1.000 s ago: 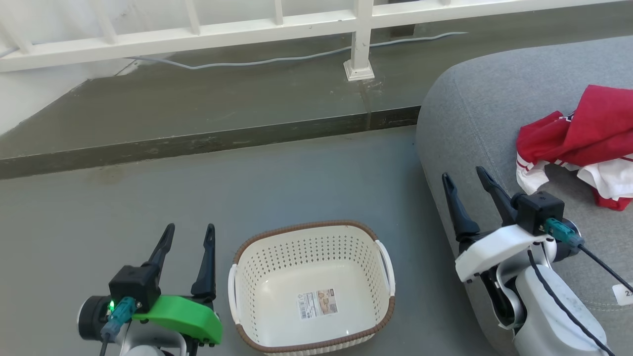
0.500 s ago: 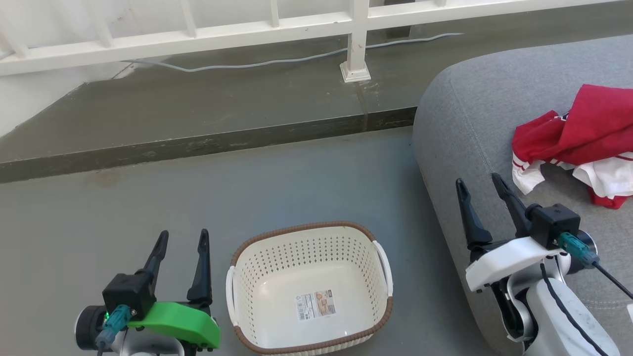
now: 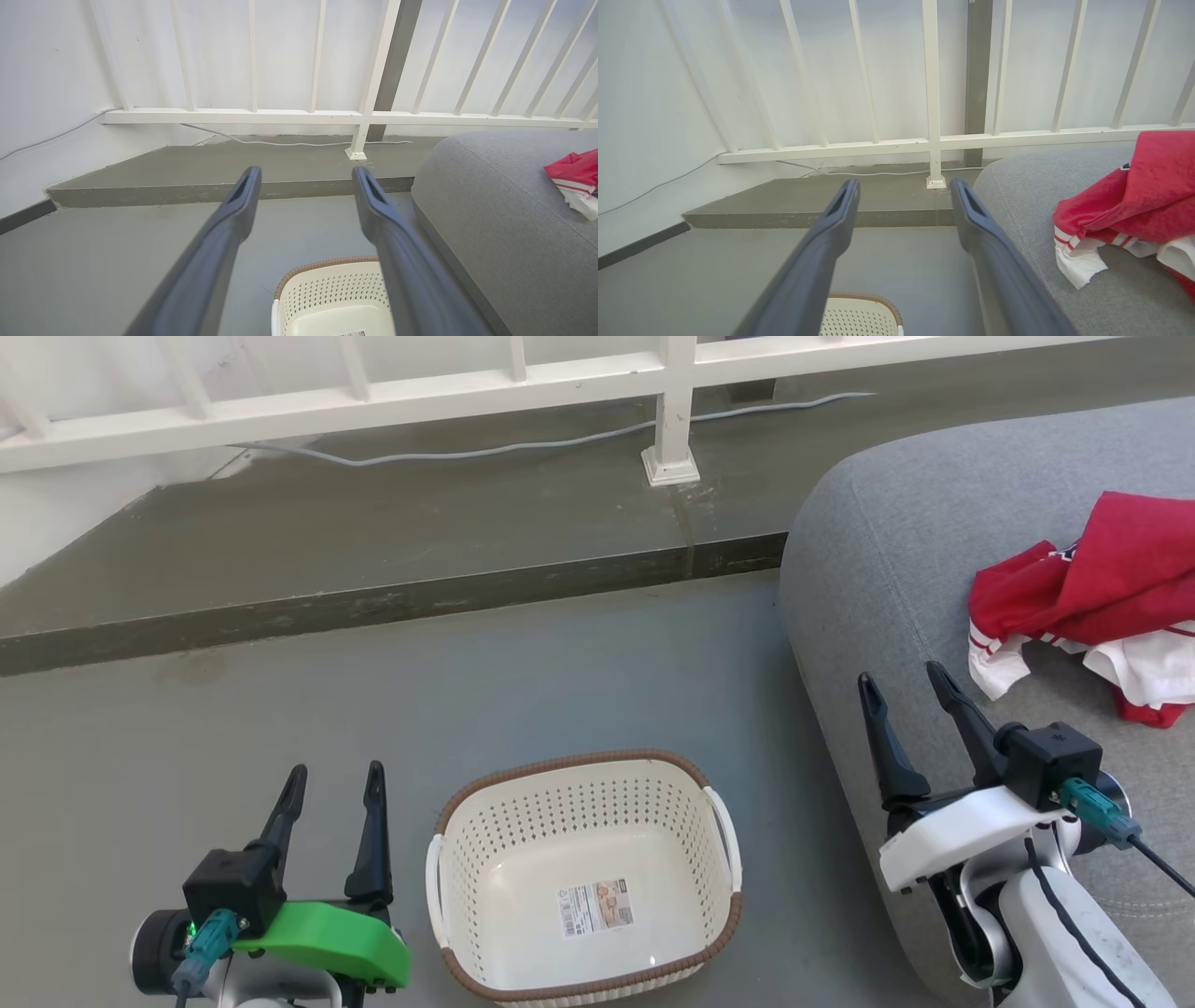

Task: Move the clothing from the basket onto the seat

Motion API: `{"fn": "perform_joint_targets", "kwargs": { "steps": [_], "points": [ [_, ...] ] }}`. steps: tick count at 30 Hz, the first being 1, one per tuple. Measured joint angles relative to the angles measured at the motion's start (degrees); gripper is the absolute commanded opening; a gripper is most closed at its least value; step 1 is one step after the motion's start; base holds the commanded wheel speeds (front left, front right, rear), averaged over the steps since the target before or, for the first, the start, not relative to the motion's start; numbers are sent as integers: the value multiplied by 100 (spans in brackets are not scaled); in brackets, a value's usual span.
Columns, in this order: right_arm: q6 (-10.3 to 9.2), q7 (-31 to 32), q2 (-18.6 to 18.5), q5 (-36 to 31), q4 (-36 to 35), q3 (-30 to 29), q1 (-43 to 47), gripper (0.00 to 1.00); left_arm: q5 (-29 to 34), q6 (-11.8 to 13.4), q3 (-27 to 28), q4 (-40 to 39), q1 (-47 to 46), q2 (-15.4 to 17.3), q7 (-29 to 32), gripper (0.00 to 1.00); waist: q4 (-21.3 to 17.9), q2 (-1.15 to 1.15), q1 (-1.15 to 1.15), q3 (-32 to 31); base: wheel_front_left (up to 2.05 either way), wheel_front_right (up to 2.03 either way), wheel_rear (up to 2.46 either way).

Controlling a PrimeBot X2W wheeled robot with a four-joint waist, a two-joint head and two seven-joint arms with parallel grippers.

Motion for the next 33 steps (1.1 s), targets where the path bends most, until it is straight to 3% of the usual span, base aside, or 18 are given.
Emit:
{"fn": "perform_joint_targets", "kwargs": {
  "steps": [24,25,33],
  "points": [
    [-93,237,-29,49,-491,0,220,100,268,0,37,-54,78,-130,101,100,13,0,0,55,0,0,0],
    [-93,243,-30,49,-510,0,225,0,287,0,43,-55,79,-131,101,0,14,0,0,57,0,0,0],
    [-82,241,68,167,-263,35,443,0,183,-19,-11,179,162,-197,99,0,20,0,0,58,0,0,0]
  ]
}}
